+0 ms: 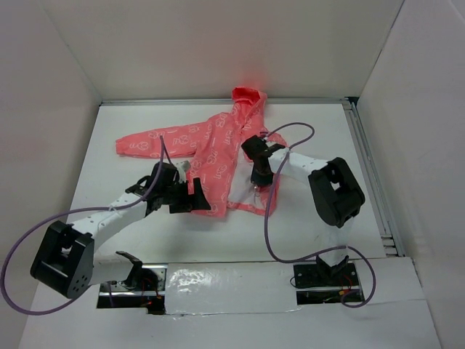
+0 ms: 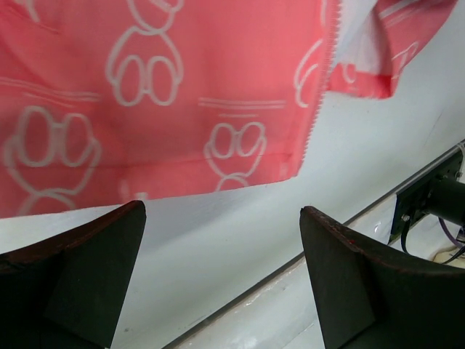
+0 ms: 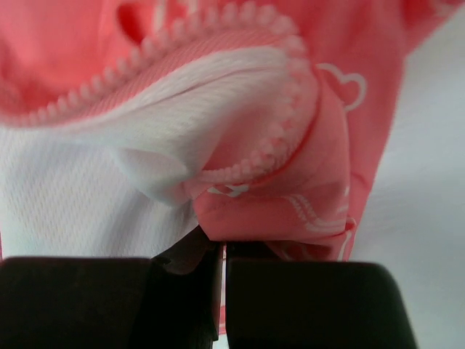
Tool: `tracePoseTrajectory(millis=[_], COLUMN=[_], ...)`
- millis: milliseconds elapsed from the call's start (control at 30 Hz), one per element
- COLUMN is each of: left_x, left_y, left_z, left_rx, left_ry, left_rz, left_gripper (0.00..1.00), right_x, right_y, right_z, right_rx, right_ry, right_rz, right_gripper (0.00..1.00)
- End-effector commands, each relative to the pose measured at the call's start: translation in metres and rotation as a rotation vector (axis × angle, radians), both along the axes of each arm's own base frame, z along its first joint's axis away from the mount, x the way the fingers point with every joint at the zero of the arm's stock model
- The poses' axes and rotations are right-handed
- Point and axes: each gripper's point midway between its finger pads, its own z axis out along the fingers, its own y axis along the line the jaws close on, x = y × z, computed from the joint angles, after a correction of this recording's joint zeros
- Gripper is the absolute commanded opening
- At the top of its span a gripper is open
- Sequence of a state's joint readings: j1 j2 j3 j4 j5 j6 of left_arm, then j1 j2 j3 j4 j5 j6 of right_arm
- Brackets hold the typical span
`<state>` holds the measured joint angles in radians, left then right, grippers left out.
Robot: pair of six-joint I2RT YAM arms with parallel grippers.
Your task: Zip up the jacket
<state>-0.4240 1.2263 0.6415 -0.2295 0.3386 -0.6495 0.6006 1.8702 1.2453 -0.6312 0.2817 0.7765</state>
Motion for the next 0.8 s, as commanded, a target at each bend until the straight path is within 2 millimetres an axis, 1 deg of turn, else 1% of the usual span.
tracePoseTrajectory(millis=[0,33,67,100,133,167,200,233,267,300,333,367,400,467,500,533,567,600,633,667,700,733,767], left_x=[0.015,0.021,0.025,0.03,0.034,0.037,0.042,0.043,0.043,0.041,0.04,0.037,0.031,0.027,0.022,0.024,0.017,0.016,0.019,0.017,0.016,0.019,0.024], left_y=[-0.006,-0.009,-0.012,-0.018,-0.021,-0.025,-0.029,-0.034,-0.037,-0.044,-0.047,-0.052,-0.058,-0.059,-0.06,-0.058,-0.06,-0.061,-0.056,-0.058,-0.056,-0.052,-0.054], left_z=[0.008,0.009,0.012,0.019,0.019,0.021,0.028,0.023,0.022,0.023,0.017,0.015,0.011,-0.001,-0.008,-0.013,-0.018,-0.023,-0.028,-0.029,-0.039,-0.043,-0.044], left_rx=[-0.023,-0.029,-0.036,-0.052,-0.056,-0.058,-0.063,-0.04,-0.029,-0.022,-0.004,0.003,0.017,0.046,0.058,0.088,0.103,0.117,0.162,0.184,0.226,0.26,0.284], left_ry=[-0.034,-0.043,-0.051,-0.063,-0.068,-0.074,-0.093,-0.101,-0.1,-0.11,-0.124,-0.134,-0.14,-0.103,-0.076,-0.069,-0.048,-0.036,-0.032,-0.014,0.02,0.028,0.023], left_rz=[-0.027,-0.037,-0.046,-0.056,-0.07,-0.081,-0.086,-0.111,-0.116,-0.144,-0.18,-0.204,-0.24,-0.244,-0.252,-0.227,-0.228,-0.22,-0.18,-0.164,-0.135,-0.111,-0.092], left_gripper=[0.99,0.99,0.99,0.99,0.99,0.99,0.99,0.99,0.99,0.99,0.99,0.99,0.99,0.99,0.99,0.99,0.99,0.99,0.99,0.98,0.96,0.94,0.94], right_x=[0.03,0.03,0.035,0.031,0.029,0.03,0.027,0.022,0.02,0.016,0.014,0.012,0.008,0.005,0.002,0.001,-0.002,-0.003,-0.004,-0.006,-0.008,-0.009,-0.011], right_y=[-0.023,-0.024,-0.018,-0.013,-0.009,-0.002,0.003,0.004,0.004,0.005,0.005,0.004,0.003,0.002,0.0,-0.001,-0.002,-0.001,-0.001,-0.002,-0.002,-0.003,-0.004], right_z=[0.018,0.02,0.026,0.036,0.044,0.059,0.065,0.066,0.077,0.079,0.082,0.09,0.089,0.098,0.095,0.101,0.101,0.104,0.109,0.109,0.109,0.113,0.112], right_rx=[-0.068,-0.082,-0.056,-0.036,-0.028,0.01,0.027,0.034,0.05,0.056,0.062,0.072,0.08,0.096,0.096,0.106,0.11,0.12,0.135,0.139,0.141,0.147,0.147], right_ry=[-0.087,-0.097,-0.132,-0.162,-0.185,-0.237,-0.251,-0.252,-0.277,-0.278,-0.281,-0.296,-0.291,-0.316,-0.31,-0.326,-0.327,-0.336,-0.353,-0.351,-0.351,-0.36,-0.359], right_rz=[-0.001,0.049,0.077,0.112,0.159,0.179,0.202,0.222,0.219,0.225,0.222,0.22,0.229,0.224,0.219,0.216,0.213,0.219,0.214,0.214,0.212,0.212,0.211], right_gripper=[0.0,0.0,0.0,0.0,0.0,0.0,0.0,0.0,0.0,0.0,0.0,0.0,0.0,0.0,0.0,0.0,0.0,0.0,0.0,0.0,0.0,0.0,0.0])
